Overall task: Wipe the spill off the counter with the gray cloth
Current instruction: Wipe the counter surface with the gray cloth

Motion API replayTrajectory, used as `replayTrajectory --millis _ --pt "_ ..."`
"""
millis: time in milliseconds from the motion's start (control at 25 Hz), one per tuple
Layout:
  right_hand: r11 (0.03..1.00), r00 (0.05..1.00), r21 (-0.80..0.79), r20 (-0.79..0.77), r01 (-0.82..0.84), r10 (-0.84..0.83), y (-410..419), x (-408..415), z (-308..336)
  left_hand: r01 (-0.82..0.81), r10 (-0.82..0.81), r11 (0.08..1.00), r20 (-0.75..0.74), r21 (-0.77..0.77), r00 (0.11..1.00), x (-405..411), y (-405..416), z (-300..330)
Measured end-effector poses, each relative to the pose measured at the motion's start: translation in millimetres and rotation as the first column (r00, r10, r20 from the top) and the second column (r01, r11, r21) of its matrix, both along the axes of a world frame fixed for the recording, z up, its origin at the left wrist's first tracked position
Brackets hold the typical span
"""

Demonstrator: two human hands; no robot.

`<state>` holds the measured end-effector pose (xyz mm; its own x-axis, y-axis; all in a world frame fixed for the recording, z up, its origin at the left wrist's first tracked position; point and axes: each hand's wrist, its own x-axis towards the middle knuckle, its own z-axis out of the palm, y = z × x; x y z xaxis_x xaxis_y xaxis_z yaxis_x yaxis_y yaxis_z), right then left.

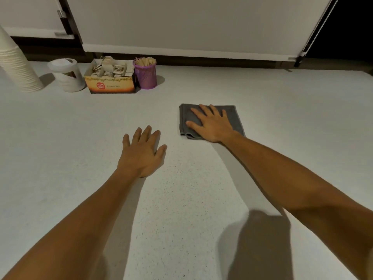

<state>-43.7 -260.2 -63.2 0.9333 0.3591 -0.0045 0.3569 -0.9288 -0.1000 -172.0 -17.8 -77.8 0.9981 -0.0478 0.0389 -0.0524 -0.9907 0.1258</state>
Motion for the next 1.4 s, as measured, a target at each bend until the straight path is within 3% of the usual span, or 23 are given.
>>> replayTrajectory --millis 280,440,760,1120,1400 --pt "0.974 0.975 -0.045 0.009 -0.221 0.222 -14.2 55.0 7.1 -0.007 0.007 1.000 0.006 -0.012 1.000 1.8 1.5 -2.0" --pt "0.988 0.988 -0.013 0.012 -0.152 0.152 -48.5 29.8 5.0 0.002 -0.002 1.000 0.004 -0.010 1.000 0.5 2.0 -0.1" --pt "0.991 0.990 0.009 0.038 0.134 -0.134 -152.7 -106.4 -1.4 -0.004 0.004 1.000 -0.012 -0.019 1.000 -2.1 0.1 -0.5" --pt "1.000 0.998 -0.008 0.047 0.029 -0.029 -148.5 -302.9 1.2 0.024 -0.029 0.998 -0.083 -0.056 0.996 -30.1 -3.9 7.2" --pt "0.986 0.987 -0.030 -0.005 -0.162 0.162 -84.9 -363.9 6.8 0.060 -0.063 0.996 -0.045 -0.066 0.997 -52.6 -4.6 16.0"
